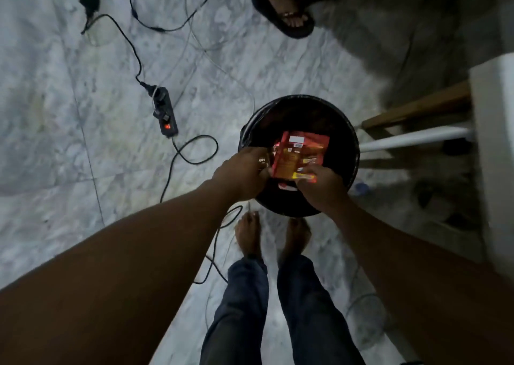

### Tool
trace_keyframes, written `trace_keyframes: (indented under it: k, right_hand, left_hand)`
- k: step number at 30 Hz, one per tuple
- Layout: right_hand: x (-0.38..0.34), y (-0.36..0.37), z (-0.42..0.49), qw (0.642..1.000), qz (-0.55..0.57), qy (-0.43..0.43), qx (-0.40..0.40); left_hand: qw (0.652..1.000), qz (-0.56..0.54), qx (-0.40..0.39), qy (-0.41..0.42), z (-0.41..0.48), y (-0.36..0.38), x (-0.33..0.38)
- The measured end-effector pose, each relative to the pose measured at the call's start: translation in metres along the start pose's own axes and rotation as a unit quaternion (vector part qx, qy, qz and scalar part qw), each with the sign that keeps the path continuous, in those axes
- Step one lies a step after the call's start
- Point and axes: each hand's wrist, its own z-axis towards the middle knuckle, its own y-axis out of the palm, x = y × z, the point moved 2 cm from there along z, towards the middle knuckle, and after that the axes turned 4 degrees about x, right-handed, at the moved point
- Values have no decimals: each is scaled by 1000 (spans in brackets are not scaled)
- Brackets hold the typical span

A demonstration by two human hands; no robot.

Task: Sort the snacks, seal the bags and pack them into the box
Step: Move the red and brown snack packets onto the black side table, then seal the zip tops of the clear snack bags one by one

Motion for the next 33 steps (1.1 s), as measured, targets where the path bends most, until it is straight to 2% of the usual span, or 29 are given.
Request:
trace_keyframes:
  k: [5,10,16,26,33]
  right_hand:
    - [-40,-50,-59,1000,2,6,-26]
    - [-90,-123,-139,999,31,-8,-8]
    - [-106,-213,-241,997,40,-33,62]
    - [2,-325,-401,968,118,18,220]
    - [131,-350,-554,928,151,80,330]
  left_hand:
    - [998,52,-42,-12,-45,-53,48]
    - [995,79,-52,38,-113,-111,123]
    - [990,91,-45,102,-182,-149,210]
    - [955,139,-12,262,-271,-132,370]
    - [903,188,-44,385,-381,-39,472]
